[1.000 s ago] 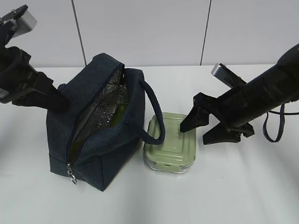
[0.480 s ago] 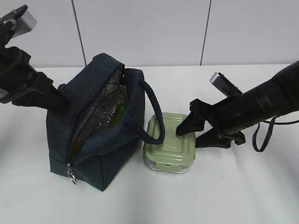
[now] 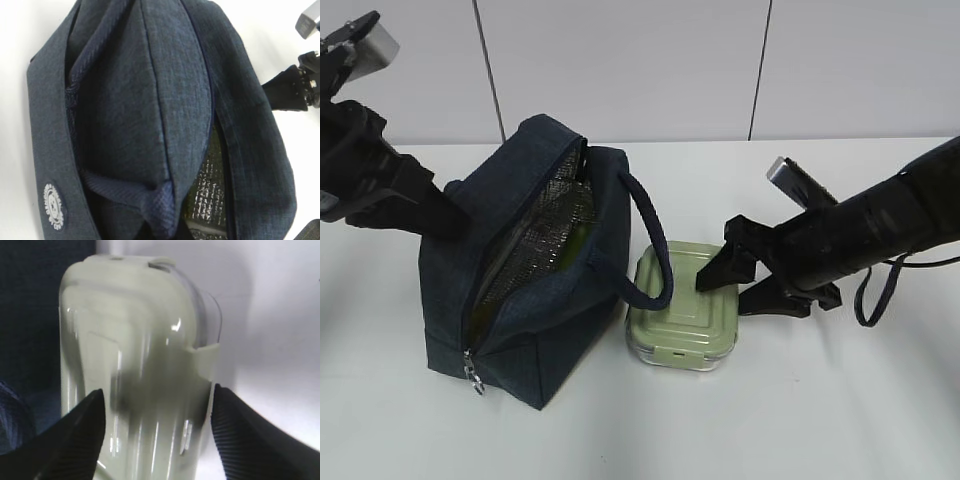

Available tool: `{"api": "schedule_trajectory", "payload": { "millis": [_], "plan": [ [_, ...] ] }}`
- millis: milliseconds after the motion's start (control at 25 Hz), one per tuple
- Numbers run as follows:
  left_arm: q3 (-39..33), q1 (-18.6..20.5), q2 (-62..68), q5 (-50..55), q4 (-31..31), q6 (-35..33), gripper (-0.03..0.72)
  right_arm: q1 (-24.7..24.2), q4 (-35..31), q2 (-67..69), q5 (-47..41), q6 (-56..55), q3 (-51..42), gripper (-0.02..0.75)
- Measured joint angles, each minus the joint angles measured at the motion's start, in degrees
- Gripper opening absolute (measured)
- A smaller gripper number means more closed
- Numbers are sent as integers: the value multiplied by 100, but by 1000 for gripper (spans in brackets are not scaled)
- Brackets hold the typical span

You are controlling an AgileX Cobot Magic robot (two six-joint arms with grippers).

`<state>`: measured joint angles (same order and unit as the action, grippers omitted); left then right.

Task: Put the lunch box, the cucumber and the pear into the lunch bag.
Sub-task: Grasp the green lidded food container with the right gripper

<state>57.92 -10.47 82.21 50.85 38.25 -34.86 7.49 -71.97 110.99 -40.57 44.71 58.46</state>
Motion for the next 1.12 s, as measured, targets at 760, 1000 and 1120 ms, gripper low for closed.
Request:
{"api": "schedule_trajectory", "payload": {
  "millis": [760, 1000, 1120],
  "plan": [
    [0, 0, 0, 15, 0, 0, 2, -173, -2415, 228, -387, 2510, -856, 515],
    [0, 0, 0, 52, 0, 0, 2, -173, -2574, 336, -595, 2523, -856, 402],
    [0, 0, 0, 52, 0, 0, 2, -176, -2588, 346, -615, 2511, -856, 352]
  ]
}}
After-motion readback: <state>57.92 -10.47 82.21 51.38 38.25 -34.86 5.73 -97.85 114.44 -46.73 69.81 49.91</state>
